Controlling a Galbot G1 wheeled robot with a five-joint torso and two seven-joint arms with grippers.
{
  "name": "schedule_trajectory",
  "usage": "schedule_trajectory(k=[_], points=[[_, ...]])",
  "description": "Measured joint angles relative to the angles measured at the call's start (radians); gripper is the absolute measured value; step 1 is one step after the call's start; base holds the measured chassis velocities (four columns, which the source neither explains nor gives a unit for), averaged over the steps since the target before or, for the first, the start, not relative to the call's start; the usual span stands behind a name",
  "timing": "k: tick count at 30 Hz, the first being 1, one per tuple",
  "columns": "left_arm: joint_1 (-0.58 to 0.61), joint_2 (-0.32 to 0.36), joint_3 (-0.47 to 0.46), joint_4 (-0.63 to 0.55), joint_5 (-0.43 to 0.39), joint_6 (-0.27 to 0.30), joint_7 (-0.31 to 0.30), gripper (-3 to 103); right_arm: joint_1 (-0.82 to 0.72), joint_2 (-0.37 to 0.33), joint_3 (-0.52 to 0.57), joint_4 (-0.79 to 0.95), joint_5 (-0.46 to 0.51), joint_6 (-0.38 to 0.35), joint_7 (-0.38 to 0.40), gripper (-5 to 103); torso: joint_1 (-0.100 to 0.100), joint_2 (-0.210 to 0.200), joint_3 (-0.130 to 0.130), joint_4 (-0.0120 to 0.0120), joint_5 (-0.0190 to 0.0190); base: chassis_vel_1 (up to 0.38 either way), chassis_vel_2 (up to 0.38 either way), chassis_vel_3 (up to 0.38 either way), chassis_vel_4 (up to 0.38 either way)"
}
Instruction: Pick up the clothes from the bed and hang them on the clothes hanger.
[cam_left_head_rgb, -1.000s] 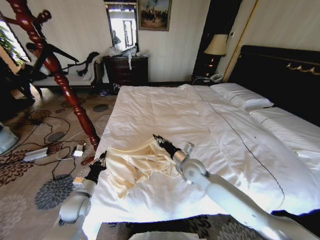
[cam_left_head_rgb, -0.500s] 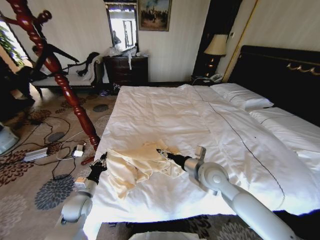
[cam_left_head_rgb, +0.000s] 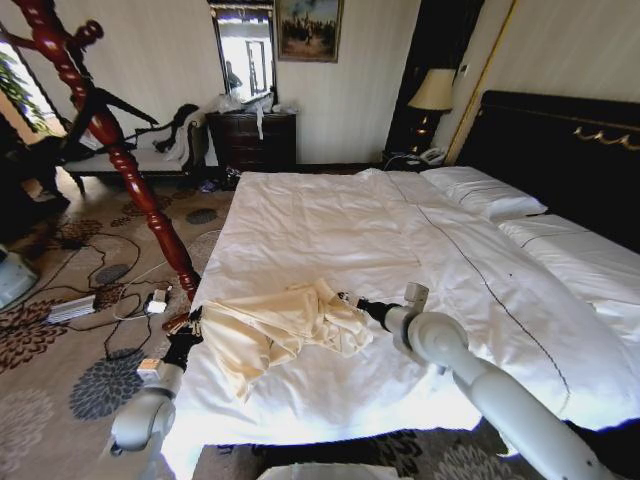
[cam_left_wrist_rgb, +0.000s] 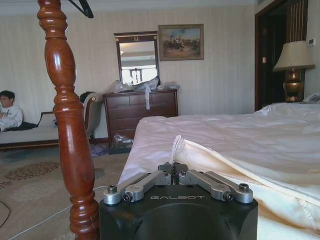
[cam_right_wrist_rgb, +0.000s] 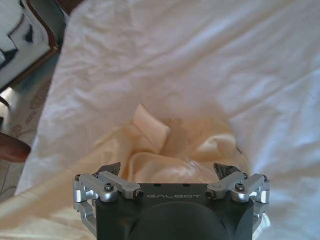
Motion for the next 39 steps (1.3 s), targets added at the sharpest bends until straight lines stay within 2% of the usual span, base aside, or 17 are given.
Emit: schedule_trajectory(k=[7,11,19,20,21,23,26,29,32,33,35,36,39], points=[[0.006,-0.001,0.002,-0.016,0.0,0.0,0.0,1,0.011,0.043,-0.009,-0.137,0.001,-0.062,-0.02,100,0.0,0.0,0.0,-0.0001,0.0,0.0,0.0,0.0,0.0],[0.012,-0.002,0.005,-0.019,0.003,0.0,0.0,1,0.02,0.06,-0.022,-0.19,-0.03,-0.071,-0.045,100,0.0,0.0,0.0,0.0,0.0,0.0,0.0,0.0,0.0],[0.008,-0.005,0.007,-0.014,0.004,0.0,-0.001,1,0.016,0.061,-0.028,-0.17,-0.033,-0.065,-0.076,100,0.0,0.0,0.0,-0.0001,-0.0001,0.0,0.0,0.0,0.0],[0.006,-0.006,0.009,-0.011,0.005,0.0,-0.002,1,0.013,0.06,-0.03,-0.16,-0.031,-0.064,-0.082,102,0.0,0.0,0.0,-0.0002,-0.0001,0.0,0.0,0.0,0.0],[0.004,-0.007,0.01,-0.008,0.005,0.0,-0.002,1,0.01,0.061,-0.033,-0.152,-0.03,-0.062,-0.087,98,0.0,0.0,0.0,-0.0002,-0.0001,0.0,0.0,0.0,0.0],[0.003,-0.008,0.011,-0.007,0.006,0.0,-0.002,1,0.009,0.061,-0.036,-0.149,-0.03,-0.061,-0.09,98,0.0,0.0,0.0,-0.0002,-0.0002,0.0,0.0,0.0,0.0],[-0.002,-0.01,0.019,-0.001,0.006,0.002,-0.005,1,0.01,0.069,-0.049,-0.147,-0.031,-0.059,-0.098,83,0.0,0.0,0.0,-0.0002,-0.0001,0.0,0.0,0.0,0.0],[-0.002,-0.007,0.021,0.002,0.006,0.003,-0.005,1,0.013,0.073,-0.051,-0.15,-0.032,-0.057,-0.102,78,0.0,0.0,0.0,-0.0002,-0.0001,0.0,0.0,0.0,0.0],[-0.003,-0.002,0.022,0.007,0.006,0.003,-0.006,1,0.016,0.074,-0.058,-0.159,-0.057,-0.049,-0.115,61,0.0,0.0,0.0,-0.0001,-0.0002,0.0,0.0,0.0,0.0],[-0.003,-0.002,0.022,0.007,0.006,0.003,-0.006,1,0.016,0.074,-0.058,-0.159,-0.057,-0.049,-0.115,61,0.0,0.0,0.0,-0.0001,-0.0002,0.0,0.0,0.0,0.0],[-0.006,0.0,0.022,0.01,0.006,0.003,-0.007,1,0.021,0.074,-0.07,-0.176,-0.089,-0.036,-0.13,50,0.0,0.0,0.0,-0.0002,0.0,0.0,0.0,0.0,0.0],[-0.007,0.0,0.023,0.01,0.006,0.003,-0.007,1,0.023,0.074,-0.073,-0.183,-0.095,-0.033,-0.134,50,0.0,0.0,0.0,-0.0002,-0.0001,0.0,0.0,0.0,0.0],[-0.008,-0.001,0.026,0.012,0.006,0.003,-0.007,1,0.032,0.079,-0.08,-0.196,-0.101,-0.03,-0.138,39,0.0,0.0,0.0,-0.0002,-0.0001,0.0,0.0,0.0,0.0]])
